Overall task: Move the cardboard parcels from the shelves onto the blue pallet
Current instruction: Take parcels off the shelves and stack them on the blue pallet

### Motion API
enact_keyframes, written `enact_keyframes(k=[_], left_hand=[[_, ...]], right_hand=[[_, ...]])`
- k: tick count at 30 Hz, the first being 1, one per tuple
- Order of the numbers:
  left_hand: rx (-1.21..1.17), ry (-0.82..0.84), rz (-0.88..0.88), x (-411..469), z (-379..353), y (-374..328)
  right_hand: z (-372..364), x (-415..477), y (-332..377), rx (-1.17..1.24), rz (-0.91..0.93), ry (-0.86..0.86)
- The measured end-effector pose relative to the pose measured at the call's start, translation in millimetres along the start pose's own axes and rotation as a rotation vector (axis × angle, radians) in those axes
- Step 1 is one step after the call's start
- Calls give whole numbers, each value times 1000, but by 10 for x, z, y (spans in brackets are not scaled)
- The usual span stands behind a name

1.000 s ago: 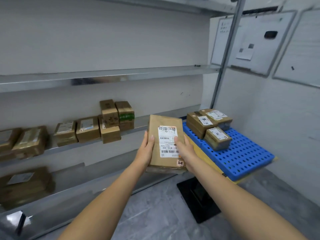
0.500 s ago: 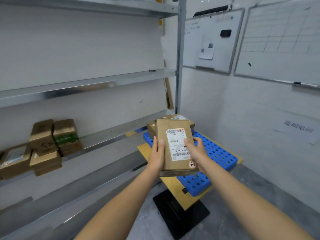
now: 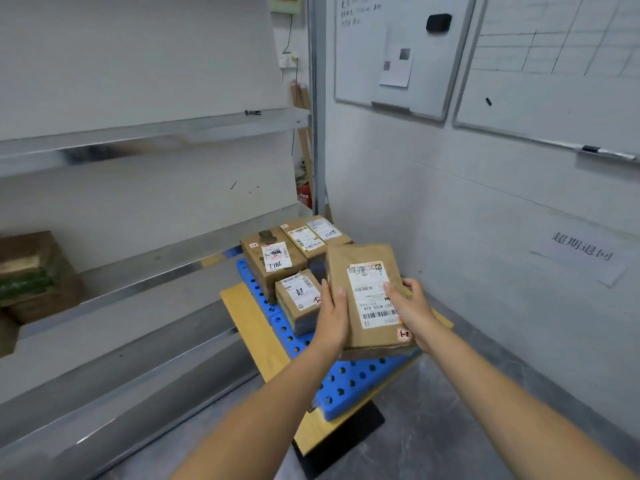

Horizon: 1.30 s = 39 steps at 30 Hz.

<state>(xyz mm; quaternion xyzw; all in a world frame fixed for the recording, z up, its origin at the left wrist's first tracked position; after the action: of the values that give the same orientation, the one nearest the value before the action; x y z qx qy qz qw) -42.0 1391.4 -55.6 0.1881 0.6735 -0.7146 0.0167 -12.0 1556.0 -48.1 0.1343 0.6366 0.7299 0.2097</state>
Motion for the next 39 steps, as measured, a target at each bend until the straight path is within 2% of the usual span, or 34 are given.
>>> enact_keyframes(k=[5, 12, 15, 18, 22, 25, 26, 29, 32, 39], left_hand=[[-37, -52, -5, 533, -246, 68], [2, -234, 68, 1393, -426, 96], [77, -339, 91, 1659, -458, 169], [223, -420, 39, 1878, -485, 298], [470, -477, -35, 2049, -562, 466], [265, -474, 30, 2110, -585, 571], [289, -469, 43, 2121, -605, 577], [552, -477, 112, 2140, -594, 513], [526, -542, 172, 2140, -553, 502], [644, -614, 225, 2217, -592, 598]], right_hand=[[47, 577, -114, -69, -35, 60], [-63, 1501, -220, -187, -118, 243], [-181, 1813, -394, -208, -170, 316], [-279, 2052, -547, -209, -206, 381], [-307, 2272, -751, -285, -248, 465], [-332, 2434, -890, -276, -306, 537], [-346, 2478, -930, -279, -320, 563], [-394, 2595, -1036, -333, -339, 654], [-459, 2690, -1125, -380, -325, 733], [-610, 2864, -1229, -476, -242, 857]])
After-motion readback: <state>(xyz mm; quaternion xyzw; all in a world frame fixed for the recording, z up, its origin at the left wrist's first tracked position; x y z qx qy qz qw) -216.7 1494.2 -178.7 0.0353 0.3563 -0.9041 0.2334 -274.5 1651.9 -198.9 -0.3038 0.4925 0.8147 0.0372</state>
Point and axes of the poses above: each hand's wrist, its own x-axis towards the middle knuckle, its own z-axis out of the back of the hand, y = z × x, the point moved 3 cm from there along x, towards the middle knuckle, and after that the axes turned 8 degrees about z, right-handed, at the moved point
